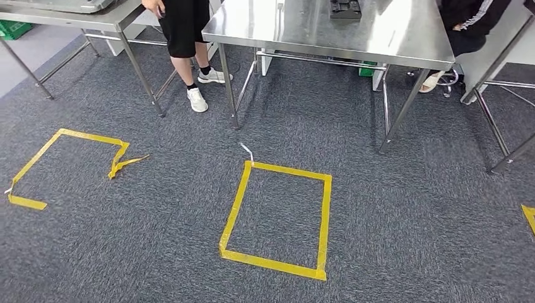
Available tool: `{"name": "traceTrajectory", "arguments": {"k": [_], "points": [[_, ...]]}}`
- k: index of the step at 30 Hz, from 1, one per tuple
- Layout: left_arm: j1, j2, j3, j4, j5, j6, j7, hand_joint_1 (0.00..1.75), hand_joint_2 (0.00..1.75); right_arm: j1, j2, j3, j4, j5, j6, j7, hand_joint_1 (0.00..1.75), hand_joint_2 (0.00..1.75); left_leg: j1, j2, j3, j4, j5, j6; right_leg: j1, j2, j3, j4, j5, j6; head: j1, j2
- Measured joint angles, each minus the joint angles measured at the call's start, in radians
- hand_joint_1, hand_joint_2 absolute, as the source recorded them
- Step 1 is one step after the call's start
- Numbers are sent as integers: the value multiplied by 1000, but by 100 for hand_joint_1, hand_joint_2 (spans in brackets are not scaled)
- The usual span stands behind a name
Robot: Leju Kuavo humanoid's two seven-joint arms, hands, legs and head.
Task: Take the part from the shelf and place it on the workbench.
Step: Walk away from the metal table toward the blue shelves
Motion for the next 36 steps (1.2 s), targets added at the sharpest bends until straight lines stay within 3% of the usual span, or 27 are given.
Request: {"name": "traceTrajectory", "arguments": {"k": [1,2,3,5,7,9,10,11,13,15,16,17,18,19,21,22,24,26,28,31,32,33,34,36], "points": [[0,0,0,0,0,1,0,0,0,1,0,0,0,1,1,0,0,175,0,4,-24,60,-25,-2,3,-13,-4,0,1,-2,0,0],[1,-1,0,0,-1,1,0,0,0,2,0,0,0,2,2,0,0,175,0,7,-33,90,-32,-2,6,-26,-6,1,1,-3,0,0],[3,-1,0,0,-3,1,0,0,0,2,0,0,0,3,3,0,0,175,0,11,-21,80,-20,-2,7,-38,-8,1,2,-3,0,0],[4,0,-1,0,-7,0,0,0,0,0,0,1,0,4,4,-1,0,175,0,28,47,-31,34,4,9,-58,-5,1,1,-3,0,0],[0,1,-1,0,-9,-1,0,0,0,-1,1,1,0,6,5,-1,0,175,-6,68,112,-149,67,13,17,-76,-3,3,-2,2,1,0],[-2,3,0,0,-9,0,1,0,0,-2,3,2,0,11,2,-2,0,175,-15,81,127,-189,70,25,24,-96,-3,4,-5,11,4,0],[-2,4,0,0,-8,1,1,0,0,-3,3,3,0,14,0,-2,0,175,-16,68,124,-191,73,32,25,-106,0,4,-5,16,6,0],[0,6,0,0,-6,2,2,0,0,-3,4,5,0,17,-2,-2,0,175,-16,58,122,-194,77,39,22,-105,-2,7,-8,21,6,0],[1,8,0,0,-1,7,5,0,0,-5,5,11,0,24,-4,-3,0,175,-13,38,120,-200,86,54,19,-66,-24,56,-38,26,8,0],[0,10,0,1,4,12,9,0,0,-4,6,19,0,31,-4,-3,0,175,-12,17,115,-201,93,63,16,-14,-82,181,-97,20,12,0],[-1,10,0,1,5,14,10,0,0,-4,6,22,0,33,-4,-3,0,175,-12,5,111,-201,96,65,16,-3,-114,249,-121,19,12,0],[-1,11,0,1,6,15,10,0,0,-3,5,23,0,34,-4,-3,0,175,-13,-8,109,-200,98,66,15,1,-137,294,-132,21,12,0],[0,11,0,1,7,16,11,0,0,-3,5,25,0,34,-4,-2,0,175,-13,-22,107,-200,100,65,14,3,-142,303,-126,27,13,0],[1,11,0,1,8,16,12,0,0,-3,4,25,0,34,-4,-1,0,175,-12,-35,107,-200,102,63,12,7,-128,270,-105,36,13,0],[2,11,0,1,8,16,13,0,0,-5,3,26,0,34,-3,-1,0,175,-12,-61,106,-198,105,56,6,36,-63,126,-47,52,15,0],[1,11,0,1,8,16,13,0,0,-6,3,26,0,34,-3,-1,0,175,-14,-71,105,-196,106,51,4,52,-36,65,-24,53,14,0],[1,12,0,1,8,16,14,0,0,-8,3,27,0,34,-3,-1,0,175,-16,-89,99,-195,110,39,7,68,-15,13,-8,41,14,0],[3,12,0,1,9,17,14,0,0,-11,4,28,0,34,-3,0,0,175,-12,-101,94,-195,114,27,8,48,-12,12,-2,23,13,0],[5,13,0,1,12,22,12,0,0,-13,4,30,0,35,-1,0,0,175,-11,-75,76,-164,92,19,4,28,-10,8,6,8,11,0],[4,9,4,1,25,43,4,0,0,-15,2,32,0,36,7,0,0,175,-10,-7,-6,12,-8,10,8,-8,-18,7,10,-5,4,0],[4,8,6,1,29,49,2,0,0,-15,2,33,0,37,10,0,0,175,-9,2,-30,68,-31,8,10,-23,-22,7,10,-6,3,0],[5,6,9,1,32,54,1,0,0,-16,1,34,1,38,12,1,0,175,-8,7,-38,91,-34,7,11,-36,-26,7,10,-6,3,0],[6,5,11,1,34,57,0,0,0,-18,1,35,1,40,13,3,0,175,-8,13,-23,72,-20,7,12,-49,-28,7,9,-6,3,0],[6,4,16,1,37,61,-1,0,0,-24,1,40,1,44,16,8,0,175,-6,44,55,-55,32,11,13,-72,-26,8,8,-5,2,0]]}}
